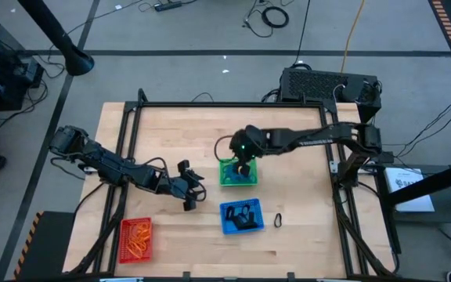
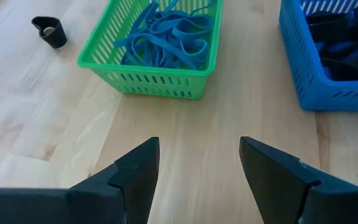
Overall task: Sort rubber bands into baskets
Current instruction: Put the black rubberband into the blue bin
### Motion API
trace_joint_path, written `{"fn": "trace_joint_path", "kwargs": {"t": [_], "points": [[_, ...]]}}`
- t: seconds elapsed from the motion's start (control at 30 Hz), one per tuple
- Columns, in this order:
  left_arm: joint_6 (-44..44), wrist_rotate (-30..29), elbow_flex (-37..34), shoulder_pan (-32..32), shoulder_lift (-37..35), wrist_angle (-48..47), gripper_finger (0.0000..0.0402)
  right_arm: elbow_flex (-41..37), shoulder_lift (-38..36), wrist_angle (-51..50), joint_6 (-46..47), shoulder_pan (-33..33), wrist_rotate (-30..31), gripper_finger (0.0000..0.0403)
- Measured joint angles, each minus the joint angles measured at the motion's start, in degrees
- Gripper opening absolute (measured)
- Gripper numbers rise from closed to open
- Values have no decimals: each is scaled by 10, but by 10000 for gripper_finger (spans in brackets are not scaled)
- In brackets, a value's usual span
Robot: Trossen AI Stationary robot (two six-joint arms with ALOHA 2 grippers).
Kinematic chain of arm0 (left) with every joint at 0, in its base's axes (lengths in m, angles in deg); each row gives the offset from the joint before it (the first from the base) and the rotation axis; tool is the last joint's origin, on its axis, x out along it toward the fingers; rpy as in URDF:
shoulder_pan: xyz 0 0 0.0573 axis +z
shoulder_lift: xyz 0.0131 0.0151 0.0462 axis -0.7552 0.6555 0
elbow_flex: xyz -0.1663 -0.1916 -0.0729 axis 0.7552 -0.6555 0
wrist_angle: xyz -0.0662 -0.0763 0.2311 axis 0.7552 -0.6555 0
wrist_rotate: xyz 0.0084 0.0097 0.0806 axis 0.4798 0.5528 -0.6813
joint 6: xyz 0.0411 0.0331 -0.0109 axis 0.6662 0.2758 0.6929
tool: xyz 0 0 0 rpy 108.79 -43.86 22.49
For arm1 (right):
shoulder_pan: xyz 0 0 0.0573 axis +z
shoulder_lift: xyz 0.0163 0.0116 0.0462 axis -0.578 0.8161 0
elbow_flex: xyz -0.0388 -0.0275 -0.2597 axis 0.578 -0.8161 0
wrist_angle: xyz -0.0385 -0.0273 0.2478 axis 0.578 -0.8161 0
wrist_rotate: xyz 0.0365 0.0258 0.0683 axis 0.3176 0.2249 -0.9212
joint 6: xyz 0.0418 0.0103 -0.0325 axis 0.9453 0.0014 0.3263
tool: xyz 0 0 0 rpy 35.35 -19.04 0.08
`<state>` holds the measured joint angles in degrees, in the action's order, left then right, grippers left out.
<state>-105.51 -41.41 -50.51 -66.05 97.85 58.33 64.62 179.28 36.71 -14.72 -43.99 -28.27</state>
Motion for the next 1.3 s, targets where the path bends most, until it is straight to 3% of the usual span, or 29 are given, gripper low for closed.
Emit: {"fn": "trace_joint_path", "kwargs": {"t": [0.13,0.3,0.5,0.7,0.87,1.0,1.1,1.23,1.3], "points": [[-2,0,0,0,0,5,230,0,1,3,2,-1,122,1],[-4,6,0,-3,0,12,230,-1,23,19,6,-69,58,35],[-4,11,0,-8,0,14,230,0,54,28,21,-109,28,134],[10,11,0,-8,0,14,230,0,105,31,22,-122,24,223],[11,11,0,-8,0,14,230,0,140,33,24,-130,26,254],[12,11,0,-8,0,14,230,0,147,33,23,-131,23,226],[12,11,0,-8,0,14,230,0,147,34,9,-129,21,156],[17,10,0,-7,0,13,230,0,144,31,-18,-130,26,29],[18,10,0,-7,0,12,230,0,135,28,-23,-130,29,14]]}}
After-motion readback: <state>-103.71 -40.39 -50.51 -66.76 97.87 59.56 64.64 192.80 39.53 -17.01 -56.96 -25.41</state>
